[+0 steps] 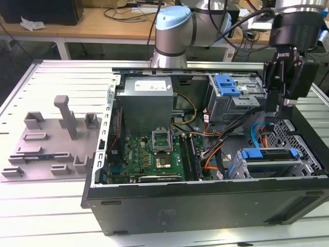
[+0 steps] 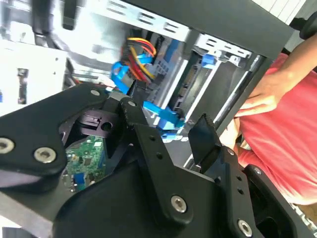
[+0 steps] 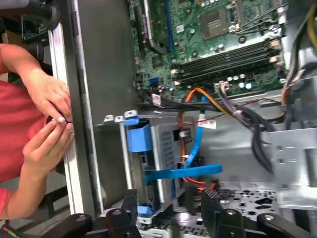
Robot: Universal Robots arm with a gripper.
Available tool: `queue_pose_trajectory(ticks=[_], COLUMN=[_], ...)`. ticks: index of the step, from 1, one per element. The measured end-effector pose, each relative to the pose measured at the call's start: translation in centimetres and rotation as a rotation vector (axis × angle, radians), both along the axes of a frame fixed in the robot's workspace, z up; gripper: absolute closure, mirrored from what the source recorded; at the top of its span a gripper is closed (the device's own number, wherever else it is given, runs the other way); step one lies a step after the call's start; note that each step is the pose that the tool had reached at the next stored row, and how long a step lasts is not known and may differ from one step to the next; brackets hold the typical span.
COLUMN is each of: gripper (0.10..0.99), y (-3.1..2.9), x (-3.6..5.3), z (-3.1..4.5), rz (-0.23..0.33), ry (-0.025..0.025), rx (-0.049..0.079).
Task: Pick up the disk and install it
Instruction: 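Insert the first disk wire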
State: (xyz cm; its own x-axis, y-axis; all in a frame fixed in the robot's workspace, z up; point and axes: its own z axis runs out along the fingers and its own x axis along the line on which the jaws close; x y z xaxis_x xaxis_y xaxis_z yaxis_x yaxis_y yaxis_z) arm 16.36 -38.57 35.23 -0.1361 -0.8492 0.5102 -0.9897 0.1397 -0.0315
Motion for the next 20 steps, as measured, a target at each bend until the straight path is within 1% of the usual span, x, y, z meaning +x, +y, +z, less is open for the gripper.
queue_pose_trajectory(ticks=[1,2,3,4,5,6,7,8,10,11,12,16,17,18,19,20], gripper=[0.463,0.463,0.463,0.463,0.463,0.463,0.463,0.463,0.463,0.463,0.463,0.463,0.475,0.545,0.616,0.616], y=[0.58,0.62,0.62,0.63,0.62,0.62,0.62,0.62,0.63,0.77,0.95,1.15,1.18,1.22,1.24,1.25], x=[0.00,-0.01,0.00,0.00,-0.01,-0.03,-0.07,-0.07,-0.07,-0.08,-0.12,-0.30,-0.36,-0.40,-0.40,-0.40], z=[-0.09,-0.16,-0.19,-0.27,-0.38,-0.51,-0.59,-0.63,-0.70,-0.83,-1.01,-1.36,-1.46,-1.61,-1.68,-1.75], rz=[0.000,0.000,0.000,-0.002,-0.005,-0.010,-0.015,-0.017,-0.019,-0.021,-0.024,-0.031,-0.033,-0.035,-0.036,-0.036], ry=[-0.0009,-0.0047,-0.0096,-0.0213,-0.0300,-0.0368,-0.0377,-0.0379,-0.0383,-0.0396,-0.0436,-0.0527,-0.0558,-0.0606,-0.0626,-0.0643], rx=[-0.007,-0.008,-0.008,-0.008,-0.008,-0.010,-0.024,-0.045,-0.065,-0.074,-0.074,-0.075,-0.075,-0.076,-0.077,-0.078])
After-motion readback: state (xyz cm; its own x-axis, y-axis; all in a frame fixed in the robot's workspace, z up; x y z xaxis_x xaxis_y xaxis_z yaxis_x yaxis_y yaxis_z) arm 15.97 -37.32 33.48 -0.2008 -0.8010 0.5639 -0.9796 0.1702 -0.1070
